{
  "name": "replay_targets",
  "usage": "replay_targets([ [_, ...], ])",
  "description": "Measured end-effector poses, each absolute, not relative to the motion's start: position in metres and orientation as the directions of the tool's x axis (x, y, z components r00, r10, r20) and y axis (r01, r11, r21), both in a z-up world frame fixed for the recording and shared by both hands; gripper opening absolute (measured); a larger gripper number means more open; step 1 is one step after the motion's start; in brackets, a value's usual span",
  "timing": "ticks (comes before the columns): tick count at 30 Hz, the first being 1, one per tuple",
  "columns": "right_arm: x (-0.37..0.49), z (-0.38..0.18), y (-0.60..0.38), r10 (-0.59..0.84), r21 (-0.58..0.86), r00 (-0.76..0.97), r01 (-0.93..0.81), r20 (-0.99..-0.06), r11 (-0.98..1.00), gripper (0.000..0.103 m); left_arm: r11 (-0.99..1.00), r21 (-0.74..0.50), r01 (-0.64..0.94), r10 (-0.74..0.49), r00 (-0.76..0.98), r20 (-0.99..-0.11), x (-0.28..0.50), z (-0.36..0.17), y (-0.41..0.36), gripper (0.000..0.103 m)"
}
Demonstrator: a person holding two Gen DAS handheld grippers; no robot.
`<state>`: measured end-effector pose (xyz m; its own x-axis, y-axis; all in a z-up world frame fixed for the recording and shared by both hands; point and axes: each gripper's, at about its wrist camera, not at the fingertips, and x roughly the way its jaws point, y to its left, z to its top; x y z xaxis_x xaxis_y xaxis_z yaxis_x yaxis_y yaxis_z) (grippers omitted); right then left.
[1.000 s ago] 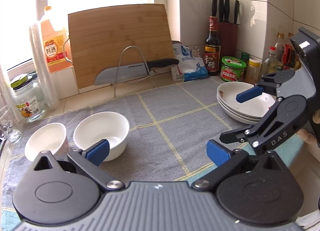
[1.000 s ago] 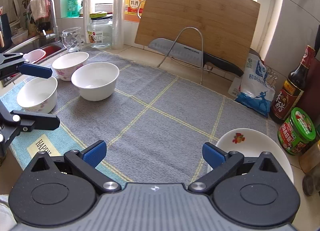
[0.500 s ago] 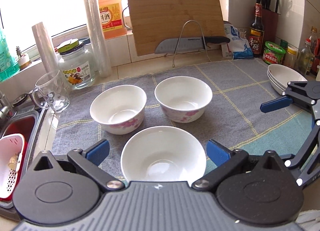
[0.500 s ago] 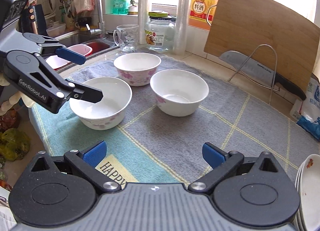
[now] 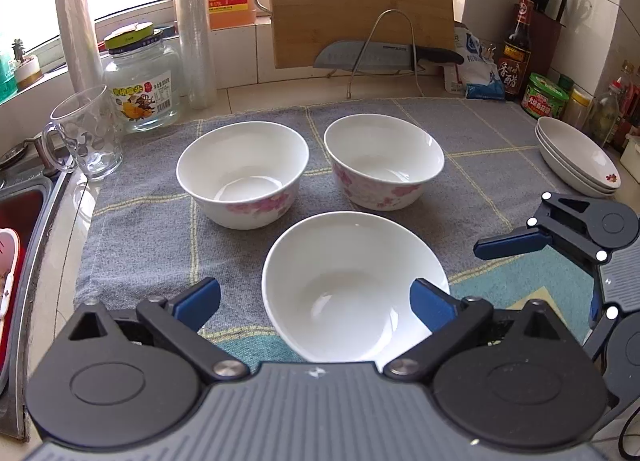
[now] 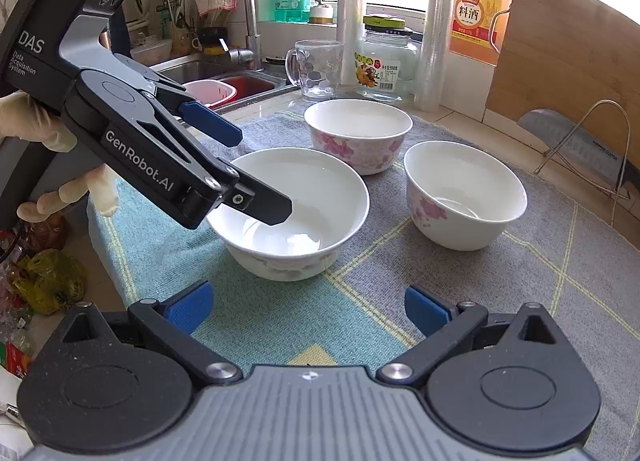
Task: Organize plates and bowls
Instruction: 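Reach the left gripper to a white bowl and grasp its rim, then carry the white bowl with the left gripper toward the other two bowls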
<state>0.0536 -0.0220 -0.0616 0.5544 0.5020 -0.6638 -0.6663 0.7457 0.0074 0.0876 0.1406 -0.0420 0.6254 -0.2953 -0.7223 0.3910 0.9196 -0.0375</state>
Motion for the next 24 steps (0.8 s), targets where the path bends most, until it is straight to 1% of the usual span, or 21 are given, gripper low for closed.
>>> replay_targets([
  [2,0.056,-0.063,-0.018,0.504,-0.004,0.558,-0.673,-0.66,0.74,0.103,0.918,-0.044,0.394,-0.301,0.619,-0.726,0.091,-0.044,0.14,0.091],
  [6,0.059,-0.067,-0.007,0.501,-0.04,0.564,-0.689,-0.657,0.723,0.101,0.919,-0.062,0.39,-0.306,0.603,-0.736,0.099,-0.047,0.142,0.084],
  [7,0.06,-0.068,-0.005,0.5,-0.049,0.566,-0.692,-0.656,0.72,0.1,0.918,-0.069,0.392,-0.311,0.599,-0.738,0.1,-0.048,0.143,0.081],
  [9,0.061,-0.069,-0.001,0.502,-0.054,0.563,-0.699,-0.657,0.713,0.092,0.917,-0.078,0.392,-0.316,0.591,-0.742,0.102,-0.049,0.143,0.078],
  [11,0.062,-0.069,0.001,0.504,-0.056,0.562,-0.702,-0.656,0.71,0.088,0.915,-0.079,0.396,-0.317,0.585,-0.746,0.104,-0.05,0.144,0.075],
  [15,0.063,-0.068,0.004,0.513,-0.06,0.565,-0.707,-0.646,0.704,0.085,0.912,-0.085,0.401,-0.323,0.576,-0.751,0.106,-0.05,0.144,0.074],
  [16,0.063,-0.068,0.004,0.515,-0.06,0.564,-0.71,-0.646,0.702,0.084,0.911,-0.086,0.403,-0.325,0.575,-0.751,0.106,-0.051,0.144,0.073],
  [18,0.063,-0.069,0.005,0.52,-0.056,0.555,-0.717,-0.649,0.695,0.078,0.908,-0.089,0.41,-0.331,0.568,-0.754,0.108,-0.051,0.143,0.068],
  [20,0.063,-0.068,0.005,0.526,-0.051,0.55,-0.721,-0.648,0.691,0.077,0.905,-0.088,0.416,-0.333,0.564,-0.756,0.109,-0.051,0.143,0.067],
  [24,0.062,-0.067,0.006,0.521,-0.067,0.554,-0.724,-0.649,0.686,0.077,0.899,-0.098,0.427,-0.346,0.554,-0.758,0.112,-0.052,0.143,0.067],
])
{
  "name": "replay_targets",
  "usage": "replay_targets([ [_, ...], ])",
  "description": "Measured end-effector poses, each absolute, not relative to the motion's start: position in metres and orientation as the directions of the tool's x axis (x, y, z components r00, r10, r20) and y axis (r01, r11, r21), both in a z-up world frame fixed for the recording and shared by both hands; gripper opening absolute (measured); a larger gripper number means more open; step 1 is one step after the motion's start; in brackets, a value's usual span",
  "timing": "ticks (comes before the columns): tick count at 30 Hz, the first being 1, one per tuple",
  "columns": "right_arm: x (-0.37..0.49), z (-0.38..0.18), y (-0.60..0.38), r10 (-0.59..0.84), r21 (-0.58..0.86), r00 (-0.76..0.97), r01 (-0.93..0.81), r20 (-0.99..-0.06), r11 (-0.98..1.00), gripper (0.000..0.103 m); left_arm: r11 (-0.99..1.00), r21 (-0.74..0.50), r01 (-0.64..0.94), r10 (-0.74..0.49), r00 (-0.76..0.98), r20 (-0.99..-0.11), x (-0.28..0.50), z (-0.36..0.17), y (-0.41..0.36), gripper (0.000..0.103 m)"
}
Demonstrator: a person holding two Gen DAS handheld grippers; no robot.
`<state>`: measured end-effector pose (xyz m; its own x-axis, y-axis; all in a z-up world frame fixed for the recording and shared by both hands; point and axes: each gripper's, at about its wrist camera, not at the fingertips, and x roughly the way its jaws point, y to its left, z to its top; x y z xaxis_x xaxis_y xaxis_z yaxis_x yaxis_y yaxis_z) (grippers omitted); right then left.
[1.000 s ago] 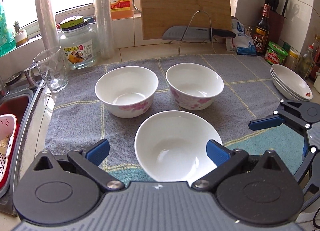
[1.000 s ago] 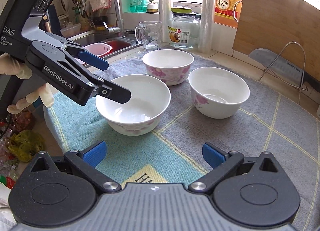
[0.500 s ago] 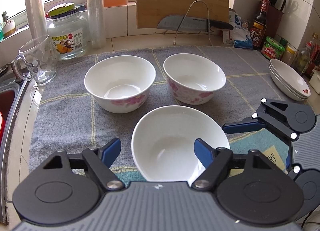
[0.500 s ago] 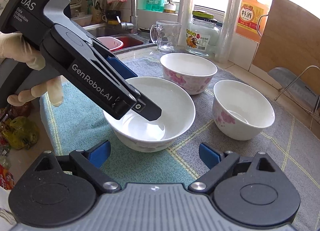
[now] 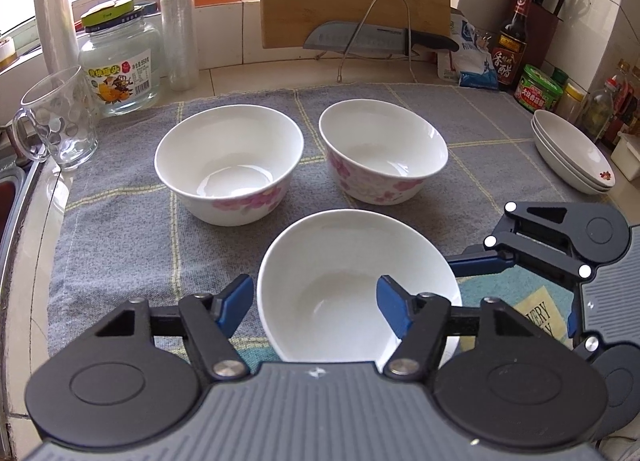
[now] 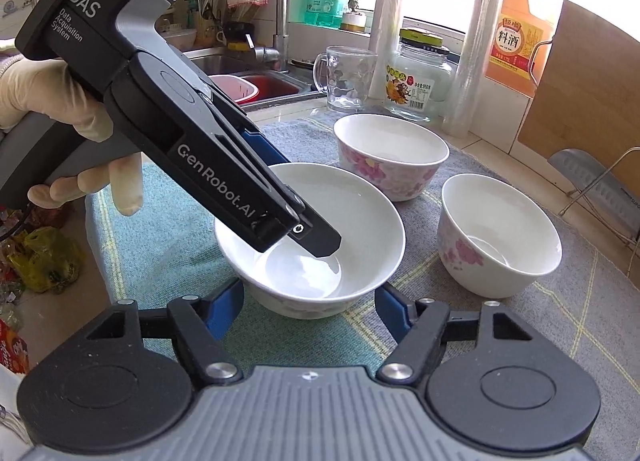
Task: Organize plates and bowls
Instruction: 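Carry the white bowl with the left gripper toward the other two bowls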
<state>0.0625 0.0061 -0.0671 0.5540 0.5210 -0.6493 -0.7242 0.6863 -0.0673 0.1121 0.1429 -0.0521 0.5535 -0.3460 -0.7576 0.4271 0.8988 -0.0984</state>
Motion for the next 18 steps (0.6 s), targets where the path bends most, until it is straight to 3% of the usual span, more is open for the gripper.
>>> replay_targets([
  [18,0.0642,-0.0578,-0.0023,0.521,-0.064,0.539,-0.733,-0.662,0.678,0.076,0.883,-0.114,0.456,-0.372,0.53,-0.762,0.1063,-0.0468,0.1344,0.067],
])
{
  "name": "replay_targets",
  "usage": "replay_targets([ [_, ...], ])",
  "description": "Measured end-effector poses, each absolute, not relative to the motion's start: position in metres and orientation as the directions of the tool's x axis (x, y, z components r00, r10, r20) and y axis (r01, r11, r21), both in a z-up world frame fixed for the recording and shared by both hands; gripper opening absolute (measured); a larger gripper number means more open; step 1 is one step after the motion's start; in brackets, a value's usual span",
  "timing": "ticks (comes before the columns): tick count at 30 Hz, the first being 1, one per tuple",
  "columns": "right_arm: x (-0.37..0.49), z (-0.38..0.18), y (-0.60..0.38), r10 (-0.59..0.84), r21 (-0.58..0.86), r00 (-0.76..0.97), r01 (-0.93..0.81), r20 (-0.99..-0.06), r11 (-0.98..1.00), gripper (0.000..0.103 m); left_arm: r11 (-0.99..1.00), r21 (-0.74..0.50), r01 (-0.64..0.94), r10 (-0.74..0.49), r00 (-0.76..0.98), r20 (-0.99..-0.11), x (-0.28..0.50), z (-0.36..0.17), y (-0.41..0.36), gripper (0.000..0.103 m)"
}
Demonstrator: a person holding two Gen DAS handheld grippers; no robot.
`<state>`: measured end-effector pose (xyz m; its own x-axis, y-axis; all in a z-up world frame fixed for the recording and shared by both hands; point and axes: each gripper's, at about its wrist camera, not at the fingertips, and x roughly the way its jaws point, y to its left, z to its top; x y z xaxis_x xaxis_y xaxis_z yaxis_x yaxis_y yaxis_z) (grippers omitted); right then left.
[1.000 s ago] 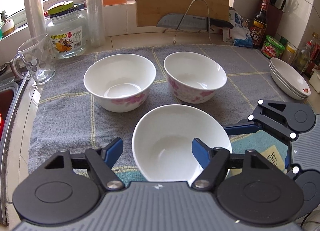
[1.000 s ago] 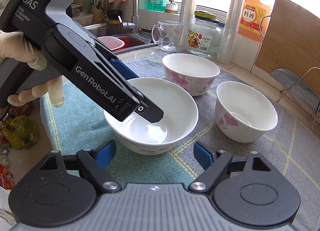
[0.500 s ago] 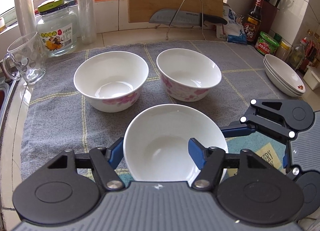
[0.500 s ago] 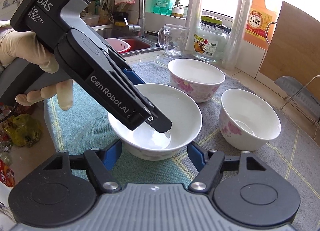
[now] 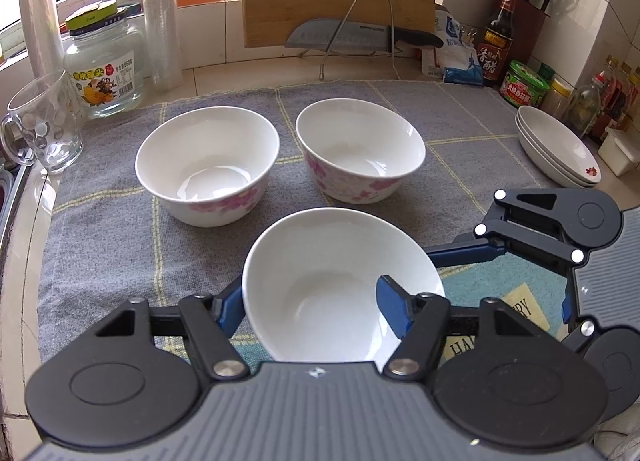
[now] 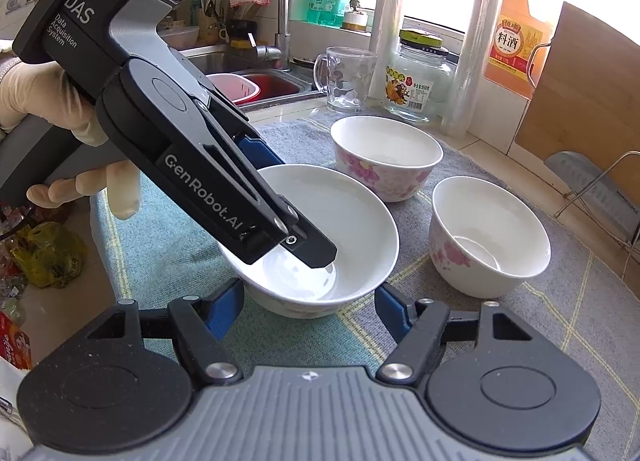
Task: Organize plates and bowls
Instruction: 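Carry the white bowl with the left gripper toward the other two bowls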
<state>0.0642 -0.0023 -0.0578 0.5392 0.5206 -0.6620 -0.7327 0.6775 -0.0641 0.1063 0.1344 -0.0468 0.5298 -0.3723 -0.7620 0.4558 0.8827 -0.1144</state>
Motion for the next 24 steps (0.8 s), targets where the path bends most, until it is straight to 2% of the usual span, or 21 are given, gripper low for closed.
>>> replay_targets([
  [24,0.041,-0.045,-0.096,0.461,-0.082,0.558,-0.693,-0.69,0.716,0.076,0.829,-0.153,0.538,-0.455,0.491,-0.743,0.09,-0.045,0.04,0.067],
])
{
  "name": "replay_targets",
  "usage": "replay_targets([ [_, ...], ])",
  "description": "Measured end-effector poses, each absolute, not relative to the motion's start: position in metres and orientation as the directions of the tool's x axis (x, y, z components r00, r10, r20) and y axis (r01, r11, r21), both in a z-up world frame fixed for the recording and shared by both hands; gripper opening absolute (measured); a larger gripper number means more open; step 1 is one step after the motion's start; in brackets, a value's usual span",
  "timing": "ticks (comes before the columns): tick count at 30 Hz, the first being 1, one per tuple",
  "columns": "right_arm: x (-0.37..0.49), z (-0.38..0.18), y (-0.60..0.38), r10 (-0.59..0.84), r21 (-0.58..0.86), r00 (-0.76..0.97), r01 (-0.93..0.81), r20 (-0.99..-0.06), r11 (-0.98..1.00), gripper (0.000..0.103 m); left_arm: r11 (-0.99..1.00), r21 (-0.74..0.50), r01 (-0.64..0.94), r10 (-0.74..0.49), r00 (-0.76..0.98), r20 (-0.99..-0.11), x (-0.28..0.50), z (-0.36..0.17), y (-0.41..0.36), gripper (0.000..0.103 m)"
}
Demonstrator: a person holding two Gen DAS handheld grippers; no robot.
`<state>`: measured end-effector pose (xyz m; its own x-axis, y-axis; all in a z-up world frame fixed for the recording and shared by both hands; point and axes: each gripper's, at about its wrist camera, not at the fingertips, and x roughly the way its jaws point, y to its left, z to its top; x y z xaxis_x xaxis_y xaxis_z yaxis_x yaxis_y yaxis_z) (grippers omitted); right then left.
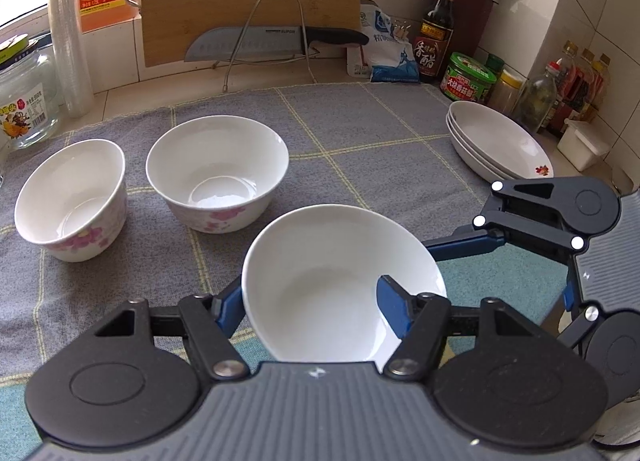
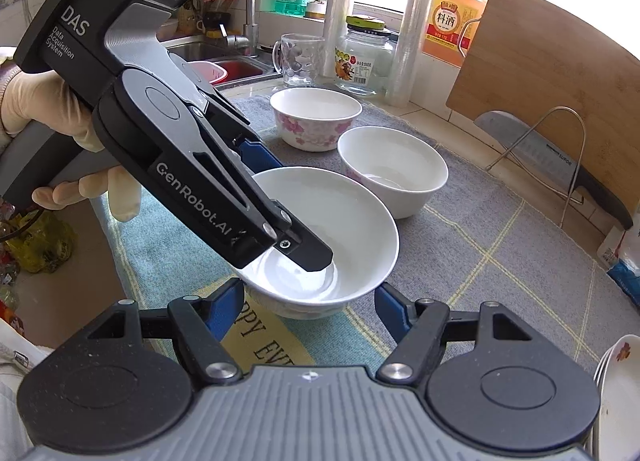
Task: Organize plates and bowls
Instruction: 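Carry the white bowl with the left gripper toward the other two bowls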
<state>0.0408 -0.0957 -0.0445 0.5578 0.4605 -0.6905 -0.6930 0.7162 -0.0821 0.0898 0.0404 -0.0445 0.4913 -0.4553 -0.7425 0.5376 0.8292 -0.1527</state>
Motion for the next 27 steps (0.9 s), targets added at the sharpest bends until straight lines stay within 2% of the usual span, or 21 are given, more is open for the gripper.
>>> replay_targets([
  [24,0.036,-0.053,-0.127,0.448,-0.045,0.531,-0.679,-0.719,0.733,0.076,0.817,-0.158,0.555,-0.463,0.466,-0.754,0.085,-0.056,0.008,0.068],
  [26,0.037,-0.053,-0.127,0.454,-0.036,0.527,-0.68,-0.718,0.732,0.077,0.812,-0.162,0.56,-0.468,0.461,-0.754,0.085,-0.057,0.008,0.076],
  [27,0.037,-0.053,-0.128,0.465,-0.022,0.52,-0.684,-0.717,0.729,0.081,0.811,-0.161,0.563,-0.471,0.464,-0.75,0.084,-0.056,0.008,0.08],
])
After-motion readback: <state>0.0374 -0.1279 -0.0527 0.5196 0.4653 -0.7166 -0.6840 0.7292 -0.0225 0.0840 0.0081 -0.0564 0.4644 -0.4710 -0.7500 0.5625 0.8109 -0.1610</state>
